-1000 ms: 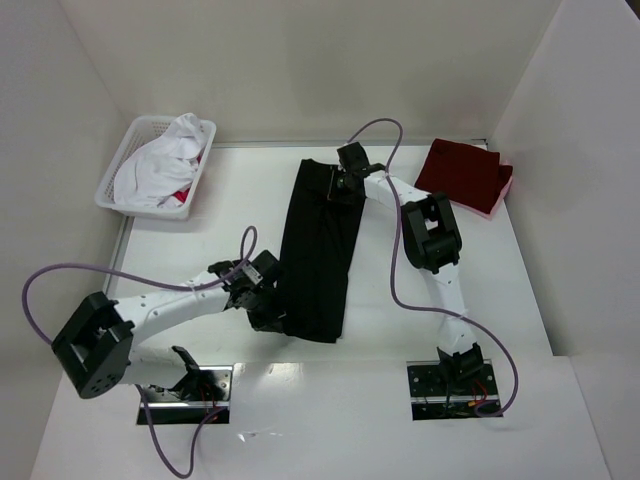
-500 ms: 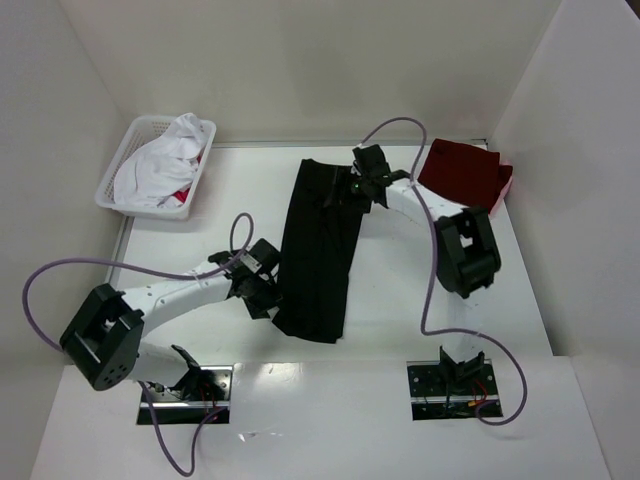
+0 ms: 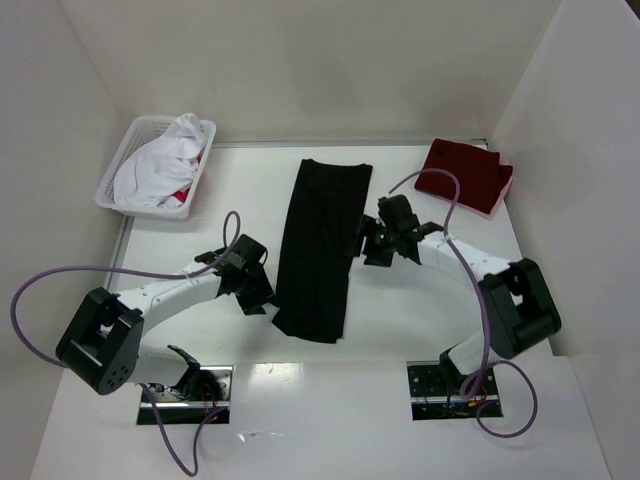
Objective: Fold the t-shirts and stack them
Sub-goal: Grab the bottom of the folded rectangular tshirt with both arms
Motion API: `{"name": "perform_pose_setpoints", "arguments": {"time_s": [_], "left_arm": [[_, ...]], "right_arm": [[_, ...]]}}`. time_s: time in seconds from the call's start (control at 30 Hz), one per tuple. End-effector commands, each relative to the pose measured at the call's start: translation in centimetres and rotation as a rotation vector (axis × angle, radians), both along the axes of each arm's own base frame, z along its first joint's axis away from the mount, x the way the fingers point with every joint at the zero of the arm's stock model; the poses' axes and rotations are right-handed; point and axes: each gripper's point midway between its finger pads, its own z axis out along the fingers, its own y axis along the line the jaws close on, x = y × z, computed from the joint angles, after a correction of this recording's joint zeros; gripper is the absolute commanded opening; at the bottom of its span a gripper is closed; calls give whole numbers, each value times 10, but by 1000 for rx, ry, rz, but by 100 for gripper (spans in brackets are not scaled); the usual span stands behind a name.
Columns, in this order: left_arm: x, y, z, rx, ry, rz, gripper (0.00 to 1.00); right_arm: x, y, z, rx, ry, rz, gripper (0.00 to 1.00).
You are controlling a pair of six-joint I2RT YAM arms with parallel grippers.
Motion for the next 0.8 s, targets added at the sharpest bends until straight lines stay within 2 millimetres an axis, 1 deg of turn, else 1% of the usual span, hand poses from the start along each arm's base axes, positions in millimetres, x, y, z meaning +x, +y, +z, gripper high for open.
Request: {"name": "perform_pose_setpoints", "arguments": {"time_s": [0.0,0.03,0.1,0.17,0.2,0.27,0.33,0.37,0.4,0.43,0.5,0.53,0.57,0.6,0.63,0.67,0.7,0.73,0.77], "left_arm": [[-9,-10,-4,-51,28,-108,47],[-12,-9,-5,-51,35,-116,47],[-15,-8,-7,-51,38,-133,47],[-20,-7,-13,-46,64,-156,47],[-22,-7,-16,-43,78,-169,47],[-25,-7,-21,-39,98,-183,46],[-25,-4,-25,-32,112,-184,42],[-27,-4,-27,-33,120,-189,38],[-27,-3,-28,-28,117,-194,32],[-28,-1,-30,-21,117,-192,28],[-28,-1,-31,-21,114,-192,23],[-27,0,-32,-13,111,-189,17],[-29,2,-34,-10,117,-189,15],[-28,1,-34,-13,110,-189,10],[-28,1,-34,-14,112,-188,9],[-32,2,-36,-18,127,-183,3],[-35,3,-38,-15,134,-183,0],[-33,0,-35,-31,120,-186,0],[-37,2,-37,-27,129,-186,0]], "right_arm": [[-30,6,8,70,19,-31,68],[-40,9,4,77,36,-25,68],[-54,16,7,102,42,-20,68],[-67,26,9,132,56,-21,68],[-71,29,8,141,70,-32,68],[-86,35,3,145,92,-17,68],[-96,37,1,158,106,-24,67],[-104,39,-1,167,127,-32,66],[-111,40,-1,177,135,-32,66],[-114,41,1,183,134,-34,66],[-119,42,3,195,134,-43,66],[-125,42,4,203,143,-46,65],[-127,43,6,212,146,-45,65],[-133,43,4,212,164,-52,64],[-136,42,4,214,164,-45,64],[-138,44,3,213,168,-53,64],[-144,44,-1,205,177,-38,64],[-145,42,-4,199,183,-52,64],[-149,45,-4,197,185,-38,64]]}}
